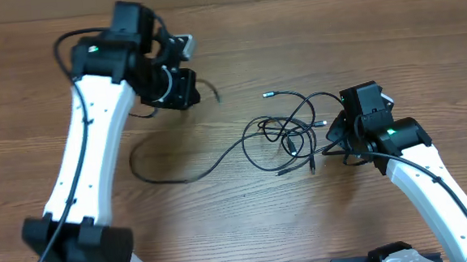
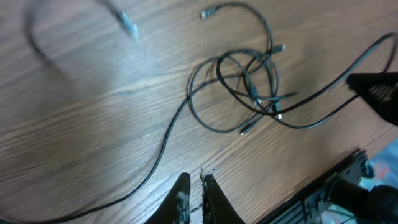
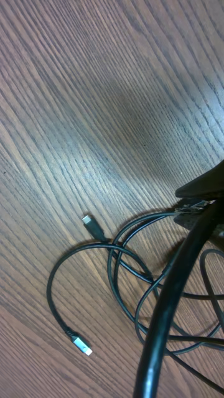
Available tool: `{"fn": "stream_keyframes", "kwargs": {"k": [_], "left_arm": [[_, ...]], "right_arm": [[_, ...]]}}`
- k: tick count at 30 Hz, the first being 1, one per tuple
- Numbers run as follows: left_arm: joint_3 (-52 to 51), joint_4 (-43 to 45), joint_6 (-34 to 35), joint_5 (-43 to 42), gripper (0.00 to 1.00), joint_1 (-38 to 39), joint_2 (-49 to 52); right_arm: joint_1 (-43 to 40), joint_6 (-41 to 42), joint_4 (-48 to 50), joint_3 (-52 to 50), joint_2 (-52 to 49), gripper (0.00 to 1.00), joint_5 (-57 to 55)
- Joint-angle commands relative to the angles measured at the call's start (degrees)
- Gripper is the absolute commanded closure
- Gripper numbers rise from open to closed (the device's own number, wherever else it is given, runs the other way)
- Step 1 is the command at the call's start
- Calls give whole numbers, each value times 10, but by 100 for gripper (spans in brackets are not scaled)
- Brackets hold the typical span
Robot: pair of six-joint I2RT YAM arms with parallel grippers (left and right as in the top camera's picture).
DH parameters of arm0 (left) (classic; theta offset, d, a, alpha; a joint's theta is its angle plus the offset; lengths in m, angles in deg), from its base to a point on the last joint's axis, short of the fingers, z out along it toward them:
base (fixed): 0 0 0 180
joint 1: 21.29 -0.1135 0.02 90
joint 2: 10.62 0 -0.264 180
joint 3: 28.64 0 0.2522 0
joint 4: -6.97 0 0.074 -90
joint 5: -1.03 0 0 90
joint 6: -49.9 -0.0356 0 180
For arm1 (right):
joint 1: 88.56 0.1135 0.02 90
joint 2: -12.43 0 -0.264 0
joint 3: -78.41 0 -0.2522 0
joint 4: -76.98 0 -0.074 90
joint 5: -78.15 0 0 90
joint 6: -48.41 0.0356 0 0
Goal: Untangle cables
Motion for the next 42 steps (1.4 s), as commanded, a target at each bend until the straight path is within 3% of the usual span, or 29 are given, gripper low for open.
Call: {"fn": "stream_keyframes", "kwargs": {"k": [1,8,14,21,22,30,33,38,42], "left_arm": [[12,-5,-7,30,91,18,34],[10,-49,37,147,76,59,68],[9,-90,101,223,73,86,68],[9,-175,195,263,85,98,61],[9,-182,200,265,95,98,55],[-33,-182,240,278,96,125,-38],[-68,-174,269,318,95,136,-99],[-161,-89,272,326,96,139,-204],[-244,7,221,309,96,139,-256]], "right_arm": [[-1,0,1,8,7,96,0],[-1,0,1,8,7,96,0],[-1,0,-1,8,7,96,0],[-1,0,-6,8,7,96,-2],[-1,0,-6,8,7,96,-2],[-1,0,-8,8,7,96,-2],[-1,0,-10,8,7,96,-2],[-1,0,-10,8,7,96,-2],[-1,0,-9,8,7,96,-2]]}}
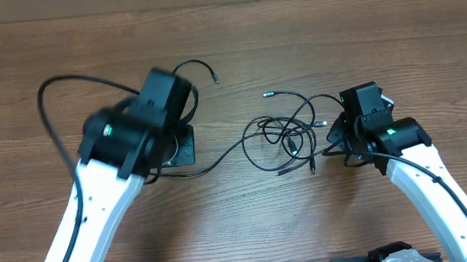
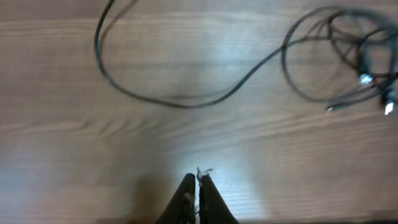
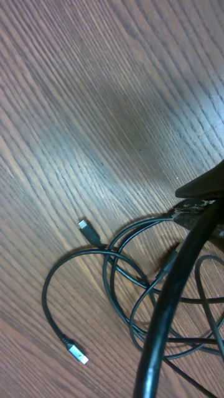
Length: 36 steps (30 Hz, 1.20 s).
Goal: Untangle cables
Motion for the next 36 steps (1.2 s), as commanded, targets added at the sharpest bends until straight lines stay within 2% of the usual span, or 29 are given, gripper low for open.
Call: {"fn": "stream_keyframes", "kwargs": {"k": [1,5,9,13,15,18,21,22,27,36], "left_arm": [[-72,59,-43,-3,95,2,-24],[-144,128,-88,-7,95,2,-14],[-205,195,-132,-7,69,2,24],[-228,224,-174,-7,49,2,89],[-228,232,-186,-7,44,2,121],[-228,246,-185,-4,43,2,172],[-228,251,-185,0,55,2,215],[-228,251,-185,4,56,2,226],[-228,252,-186,50,56,5,263],[-230,271,-205,47,51,20,265]], "right_arm": [[-2,0,1,8,7,96,-2],[-2,0,1,8,7,96,-2],[-2,0,1,8,7,96,-2],[-2,0,1,8,7,96,-2],[-2,0,1,8,7,96,-2],[-2,0,1,8,7,96,-2],[-2,0,1,8,7,96,-2],[-2,0,1,8,7,96,-2],[-2,0,3,8,7,96,-2],[-2,0,4,8,7,96,-2]]}}
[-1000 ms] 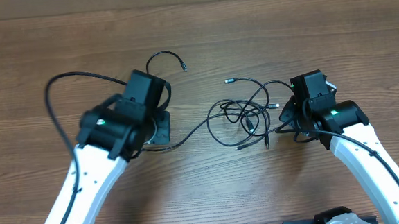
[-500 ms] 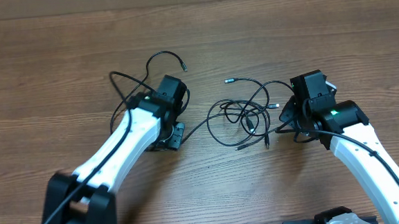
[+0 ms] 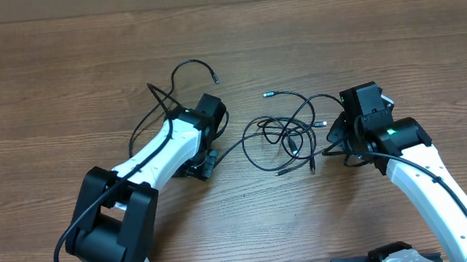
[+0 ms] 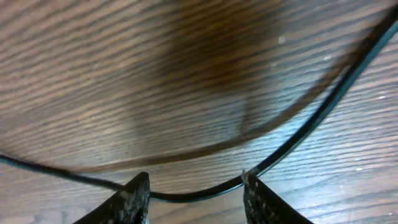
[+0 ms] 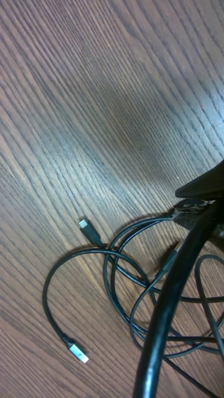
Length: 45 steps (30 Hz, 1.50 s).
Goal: Untangle cables
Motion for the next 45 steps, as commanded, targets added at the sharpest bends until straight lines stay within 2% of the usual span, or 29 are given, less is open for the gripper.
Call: {"fn": "stream_keyframes", "kwargs": {"k": [1,15,32,41,42,43,45], "left_arm": [[-5,12,-16,10,50,8,6],[-30,30,-75,-83,47,10,6],[-31,58,-73,-67,46,11,6],[-73,73,-58,-57,45,11,6],[-79,75,-48,-49,48,11,6],[-81,75,-39,-41,54,11,6],[-82,69,-23,-26,75,11,6]], "right_arm": [[-2,0,3,8,7,96,-2],[-2,0,2,8,7,96,-2],[-2,0,2,8,7,96,-2],[-2,0,3,8,7,96,-2],[-2,0,3,8,7,96,-2],[-2,0,3,8,7,96,-2],[-2,0,3,8,7,96,-2]]}}
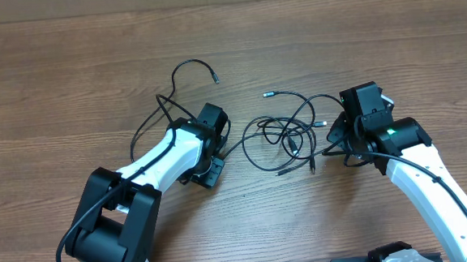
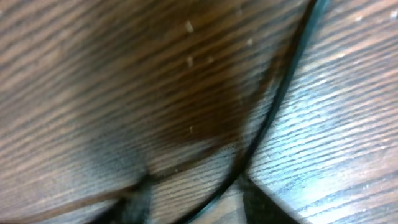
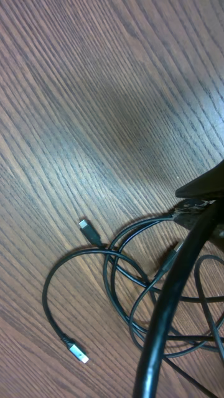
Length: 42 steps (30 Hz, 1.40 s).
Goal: Untangle cables
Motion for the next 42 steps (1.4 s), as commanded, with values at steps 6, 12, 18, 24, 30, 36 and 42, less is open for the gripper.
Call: {"fn": "stream_keyframes", "kwargs": {"k": [6,12,18,24,30,36,42], "left_arm": [[-11,-29,79,87,96,2,9],[64,-80,133,114,96,-10,-5],[192,-183,203,197,96,-48,-43],[331,-269,241,214,96,-130,-103],[414,-282,241,206,96,-209,-169],[423,-275,243,218,96,-259,-218],[423,-283,243,272,96,-286,-235]], "right_arm": [[-1,0,3,8,7,96,-1],[-1,0,2,8,7,96,-1],[-1,0,2,8,7,96,-2],[-1,0,2,8,7,96,-2],[-1,0,3,8,7,96,-2],[-1,0,2,8,7,96,-2],[-1,0,2,8,7,96,-2]]}}
